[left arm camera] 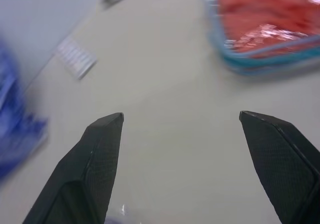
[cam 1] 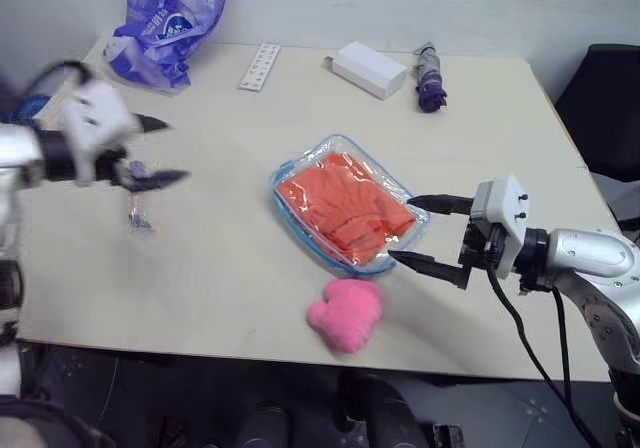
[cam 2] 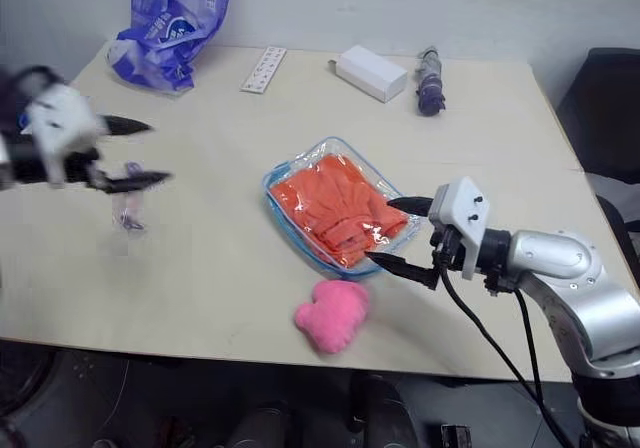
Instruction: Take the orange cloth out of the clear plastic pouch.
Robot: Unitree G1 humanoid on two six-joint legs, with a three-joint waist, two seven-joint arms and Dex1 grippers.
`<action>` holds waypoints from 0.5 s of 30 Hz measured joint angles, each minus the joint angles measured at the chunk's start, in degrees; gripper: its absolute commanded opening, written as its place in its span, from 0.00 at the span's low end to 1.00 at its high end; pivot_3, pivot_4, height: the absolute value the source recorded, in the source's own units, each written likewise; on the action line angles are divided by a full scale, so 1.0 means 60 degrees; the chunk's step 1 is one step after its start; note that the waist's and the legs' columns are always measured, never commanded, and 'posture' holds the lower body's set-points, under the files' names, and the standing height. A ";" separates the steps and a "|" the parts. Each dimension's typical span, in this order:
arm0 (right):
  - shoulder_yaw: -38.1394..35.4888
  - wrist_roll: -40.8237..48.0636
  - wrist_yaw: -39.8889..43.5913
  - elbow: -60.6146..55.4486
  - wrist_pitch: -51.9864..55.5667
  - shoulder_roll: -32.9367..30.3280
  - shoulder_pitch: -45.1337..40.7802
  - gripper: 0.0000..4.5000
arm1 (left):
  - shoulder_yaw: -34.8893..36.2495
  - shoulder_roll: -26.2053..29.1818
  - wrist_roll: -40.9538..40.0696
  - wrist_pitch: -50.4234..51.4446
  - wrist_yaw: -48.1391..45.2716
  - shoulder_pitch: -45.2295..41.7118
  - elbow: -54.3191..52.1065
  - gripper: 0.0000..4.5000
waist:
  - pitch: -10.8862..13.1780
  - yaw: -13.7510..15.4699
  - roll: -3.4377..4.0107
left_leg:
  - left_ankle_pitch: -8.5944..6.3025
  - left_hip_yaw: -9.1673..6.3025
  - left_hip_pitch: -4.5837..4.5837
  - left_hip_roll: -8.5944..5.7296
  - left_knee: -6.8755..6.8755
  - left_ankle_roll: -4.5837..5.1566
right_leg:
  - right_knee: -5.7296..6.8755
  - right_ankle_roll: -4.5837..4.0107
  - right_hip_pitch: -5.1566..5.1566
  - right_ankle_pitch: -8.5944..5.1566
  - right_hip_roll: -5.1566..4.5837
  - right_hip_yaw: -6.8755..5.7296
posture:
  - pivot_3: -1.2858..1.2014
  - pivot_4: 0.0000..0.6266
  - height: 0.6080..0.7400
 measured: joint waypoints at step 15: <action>-0.1370 0.0563 -0.1405 -0.1930 0.1000 -0.0019 0.1621 1.00 | -0.3169 -0.3364 0.3917 -0.7996 0.1272 -0.3587 0.7586 0.87 | 0.0001 -0.0019 -0.0004 | 0.0001 0.0018 -0.0011 0.0016 0.0000 0.0004 | 0.0000 0.0007 0.0015 0.0005 0.0025 0.0016 | 0.52 0.24 1.00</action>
